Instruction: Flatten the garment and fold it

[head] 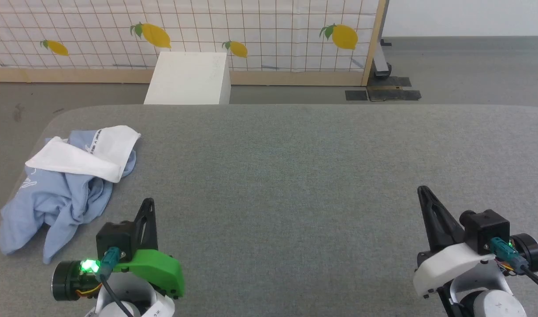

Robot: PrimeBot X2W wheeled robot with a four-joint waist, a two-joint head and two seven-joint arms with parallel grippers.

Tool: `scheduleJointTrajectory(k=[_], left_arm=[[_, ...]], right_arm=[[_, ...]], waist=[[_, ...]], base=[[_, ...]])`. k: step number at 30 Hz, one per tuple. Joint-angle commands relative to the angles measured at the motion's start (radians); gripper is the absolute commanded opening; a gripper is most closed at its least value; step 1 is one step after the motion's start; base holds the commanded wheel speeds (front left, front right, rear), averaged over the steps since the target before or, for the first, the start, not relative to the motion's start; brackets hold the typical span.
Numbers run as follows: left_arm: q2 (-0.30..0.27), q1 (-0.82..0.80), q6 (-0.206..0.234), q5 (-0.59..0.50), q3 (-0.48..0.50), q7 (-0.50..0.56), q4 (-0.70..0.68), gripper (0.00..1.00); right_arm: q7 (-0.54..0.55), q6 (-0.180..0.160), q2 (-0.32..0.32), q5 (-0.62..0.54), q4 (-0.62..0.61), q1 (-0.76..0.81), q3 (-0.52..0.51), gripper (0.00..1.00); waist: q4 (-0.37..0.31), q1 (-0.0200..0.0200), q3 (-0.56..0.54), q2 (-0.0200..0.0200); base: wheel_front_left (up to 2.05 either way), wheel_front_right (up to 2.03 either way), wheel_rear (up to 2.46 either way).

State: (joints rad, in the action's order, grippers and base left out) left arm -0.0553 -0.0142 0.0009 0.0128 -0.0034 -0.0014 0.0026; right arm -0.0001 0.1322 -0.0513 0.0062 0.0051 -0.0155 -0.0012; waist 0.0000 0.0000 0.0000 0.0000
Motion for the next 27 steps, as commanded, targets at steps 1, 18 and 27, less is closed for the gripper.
scheduleJointTrajectory(k=[1,18,27], left_arm=[[0.005,0.014,-0.001,-0.013,0.003,0.001,-0.003,0.00],[0.005,0.014,-0.001,-0.013,0.003,0.001,-0.003,0.00],[0.000,0.000,0.000,0.006,-0.003,-0.001,0.001,1.00]], right_arm=[[0.000,-0.002,0.001,-0.006,-0.005,0.015,0.001,0.00],[0.000,-0.002,0.001,-0.006,-0.005,0.015,0.001,0.00],[-0.001,0.000,0.000,0.002,0.002,0.000,-0.001,1.00]], waist=[[0.000,0.0000,0.000,0.0000],[0.000,0.0000,0.000,0.0000],[0.000,0.0000,0.000,0.0000]], base=[[0.00,0.00,0.00],[0.00,0.00,0.00],[0.00,0.00,0.00]])
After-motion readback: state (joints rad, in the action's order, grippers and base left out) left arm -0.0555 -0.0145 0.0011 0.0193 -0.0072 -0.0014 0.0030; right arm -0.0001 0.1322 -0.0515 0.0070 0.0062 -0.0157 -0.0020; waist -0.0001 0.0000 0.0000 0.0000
